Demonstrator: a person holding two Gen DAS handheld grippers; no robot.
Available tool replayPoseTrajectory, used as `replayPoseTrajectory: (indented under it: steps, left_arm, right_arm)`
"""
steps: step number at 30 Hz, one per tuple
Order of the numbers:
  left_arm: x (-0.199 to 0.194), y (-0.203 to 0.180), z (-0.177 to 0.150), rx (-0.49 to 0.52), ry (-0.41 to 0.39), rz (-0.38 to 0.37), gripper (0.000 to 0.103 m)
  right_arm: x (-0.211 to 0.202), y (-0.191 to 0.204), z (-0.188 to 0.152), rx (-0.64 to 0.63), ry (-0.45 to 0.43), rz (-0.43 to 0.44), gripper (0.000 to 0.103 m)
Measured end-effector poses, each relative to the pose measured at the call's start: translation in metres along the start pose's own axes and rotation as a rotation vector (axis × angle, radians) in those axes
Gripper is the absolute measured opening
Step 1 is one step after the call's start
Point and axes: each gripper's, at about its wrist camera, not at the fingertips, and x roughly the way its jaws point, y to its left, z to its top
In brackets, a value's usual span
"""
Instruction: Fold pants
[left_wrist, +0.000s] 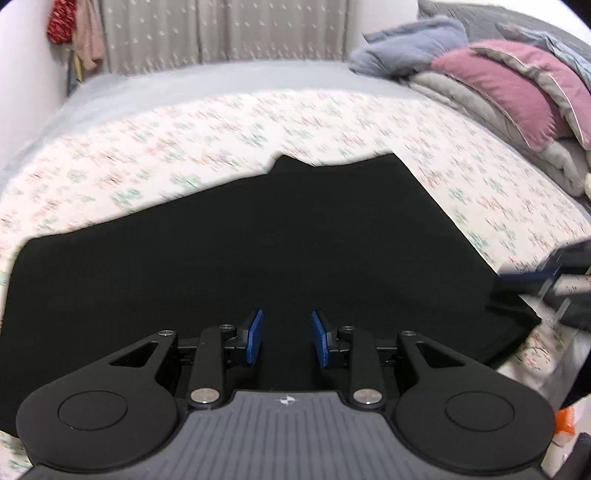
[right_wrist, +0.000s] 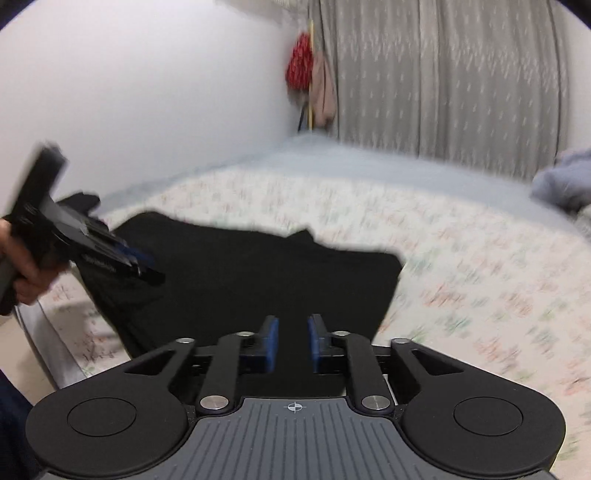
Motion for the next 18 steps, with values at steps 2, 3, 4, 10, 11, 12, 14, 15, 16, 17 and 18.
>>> replayPoseTrajectory:
  steps: [2, 3, 4, 10, 11, 12, 14, 15, 16, 17, 18]
  left_arm:
    - [0.013, -0.018, -0.009, 0.073, 0.066, 0.02, 0.049]
    - [0.015, -0.028, -0.015, 0.134, 0.071, 0.051, 0.049]
    - [0.015, -0.032, -0.018, 0.157, 0.07, 0.065, 0.049]
    - [0.011, -0.017, -0.022, 0.07, 0.079, 0.013, 0.049]
    - [0.01, -0.016, -0.021, 0.07, 0.08, 0.011, 0.048]
    - [0.006, -0.02, -0.022, 0.073, 0.082, 0.013, 0.048]
    - [0.003, -0.021, -0.019, 0.084, 0.075, 0.021, 0.049]
    - [0.006, -0.021, -0.013, 0.093, 0.062, 0.026, 0.049]
    - [0.005, -0.023, -0.009, 0.096, 0.049, 0.027, 0.049]
    - [0.003, -0.025, -0.004, 0.094, 0.037, 0.022, 0.05]
    - [0.003, -0.027, 0.002, 0.089, 0.022, 0.016, 0.05]
  right_arm:
    - [0.019, 0.007, -0.013, -0.016, 0.113, 0.024, 0.007]
    - [0.026, 0.012, -0.024, -0.038, 0.178, 0.033, 0.006]
    - [0.026, 0.016, -0.036, -0.061, 0.203, 0.021, 0.005]
    - [0.012, 0.011, -0.043, -0.028, 0.185, 0.023, 0.005]
    - [0.011, 0.014, -0.044, -0.045, 0.182, 0.017, 0.005]
    - [0.011, 0.017, -0.044, -0.061, 0.184, 0.011, 0.006]
    - [0.009, 0.019, -0.039, -0.093, 0.204, 0.021, 0.007]
    - [0.007, 0.018, -0.035, -0.099, 0.218, 0.038, 0.009]
    - [0.006, 0.012, -0.03, -0.093, 0.225, 0.061, 0.011]
    - [0.003, 0.008, -0.025, -0.082, 0.219, 0.079, 0.012]
    - [-0.001, 0.002, -0.018, -0.071, 0.205, 0.096, 0.013]
